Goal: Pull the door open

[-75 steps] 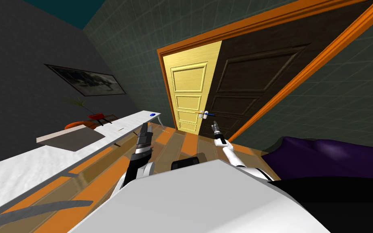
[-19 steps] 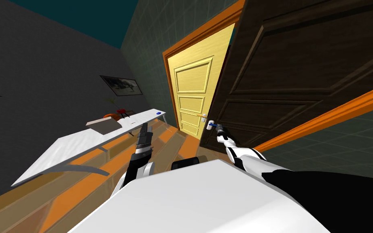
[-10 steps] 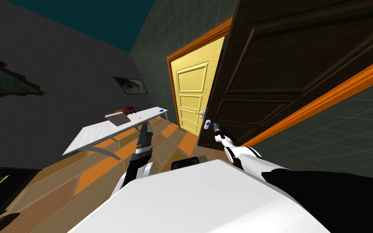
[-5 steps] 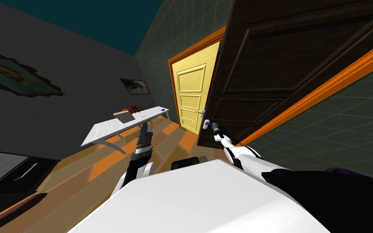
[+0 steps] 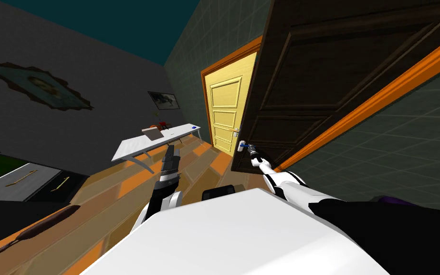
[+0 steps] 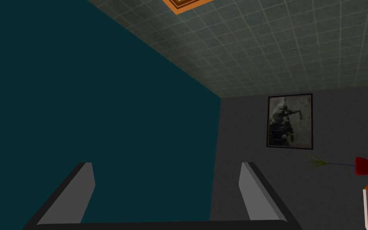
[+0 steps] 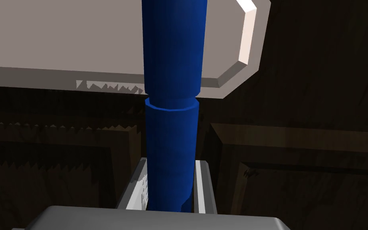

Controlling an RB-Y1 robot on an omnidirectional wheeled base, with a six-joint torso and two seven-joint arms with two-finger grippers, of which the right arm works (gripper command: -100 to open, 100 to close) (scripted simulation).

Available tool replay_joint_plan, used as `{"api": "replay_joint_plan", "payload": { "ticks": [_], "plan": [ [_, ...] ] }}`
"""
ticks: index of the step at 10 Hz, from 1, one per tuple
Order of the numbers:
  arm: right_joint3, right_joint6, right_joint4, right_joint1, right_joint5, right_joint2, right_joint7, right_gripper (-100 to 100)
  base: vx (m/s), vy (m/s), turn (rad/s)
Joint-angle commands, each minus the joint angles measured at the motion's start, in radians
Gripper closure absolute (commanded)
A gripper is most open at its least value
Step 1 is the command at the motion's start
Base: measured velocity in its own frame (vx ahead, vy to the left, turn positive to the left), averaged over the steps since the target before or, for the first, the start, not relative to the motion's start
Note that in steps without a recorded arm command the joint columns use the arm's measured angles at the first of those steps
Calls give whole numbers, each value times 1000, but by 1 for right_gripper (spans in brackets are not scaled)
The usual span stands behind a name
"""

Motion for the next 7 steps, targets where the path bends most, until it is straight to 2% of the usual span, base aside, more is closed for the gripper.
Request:
{"api": "replay_joint_plan", "payload": {
  "ticks": [1,3,4,5,6,7],
  "plan": [
    [30,-5,-15,5,13,11,-19,100,-262,-71,91],
    [59,-10,-26,3,26,17,-37,100,-240,-75,83],
    [59,-10,-26,3,26,17,-37,100,-182,-39,43],
    [59,-10,-15,3,26,17,-37,100,-69,2,-8],
    [59,-10,-26,3,26,17,-37,100,-3,15,-29],
    [77,-12,-33,2,34,21,-49,100,-110,-20,54]
  ]
}}
